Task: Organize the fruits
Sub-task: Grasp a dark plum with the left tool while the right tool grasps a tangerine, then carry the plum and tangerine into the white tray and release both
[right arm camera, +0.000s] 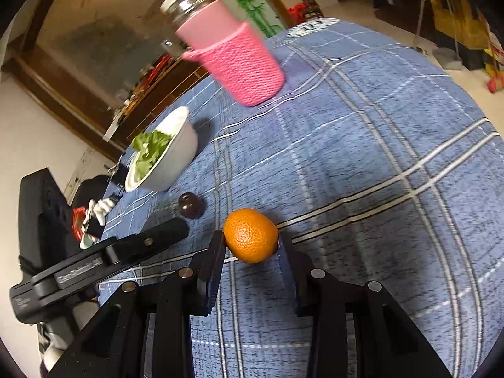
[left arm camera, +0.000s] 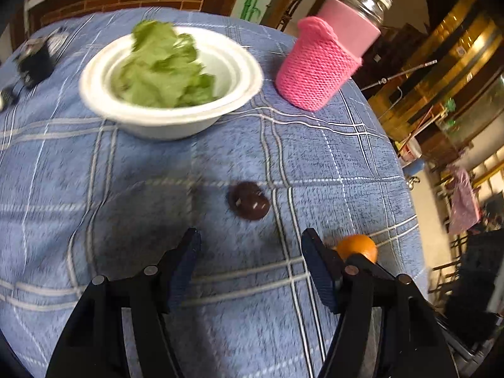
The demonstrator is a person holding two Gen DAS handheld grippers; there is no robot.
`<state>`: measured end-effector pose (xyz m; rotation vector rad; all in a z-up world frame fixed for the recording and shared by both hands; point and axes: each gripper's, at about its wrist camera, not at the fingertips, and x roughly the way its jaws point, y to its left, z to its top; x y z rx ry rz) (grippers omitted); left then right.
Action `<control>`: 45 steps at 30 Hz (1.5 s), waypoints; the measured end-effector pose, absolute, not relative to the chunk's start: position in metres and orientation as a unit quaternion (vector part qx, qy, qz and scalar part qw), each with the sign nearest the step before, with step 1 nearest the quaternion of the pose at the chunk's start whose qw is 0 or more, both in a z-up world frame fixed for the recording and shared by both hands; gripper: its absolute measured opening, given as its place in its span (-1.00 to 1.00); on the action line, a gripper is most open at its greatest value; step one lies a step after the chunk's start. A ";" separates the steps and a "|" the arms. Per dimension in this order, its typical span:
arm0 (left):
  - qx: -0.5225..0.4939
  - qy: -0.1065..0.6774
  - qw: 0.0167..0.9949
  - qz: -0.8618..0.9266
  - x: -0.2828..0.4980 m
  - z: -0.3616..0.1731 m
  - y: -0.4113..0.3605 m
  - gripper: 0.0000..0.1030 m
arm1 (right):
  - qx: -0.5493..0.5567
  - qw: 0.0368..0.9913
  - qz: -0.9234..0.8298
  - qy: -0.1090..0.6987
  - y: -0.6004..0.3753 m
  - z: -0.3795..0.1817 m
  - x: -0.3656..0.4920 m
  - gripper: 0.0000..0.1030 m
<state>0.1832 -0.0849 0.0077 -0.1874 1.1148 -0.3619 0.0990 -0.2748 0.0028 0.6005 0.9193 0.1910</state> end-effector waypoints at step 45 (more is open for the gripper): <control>-0.259 0.353 0.892 0.115 -0.137 0.065 0.374 -0.55 | 0.132 0.841 0.290 0.438 -0.035 0.060 -0.001 -0.27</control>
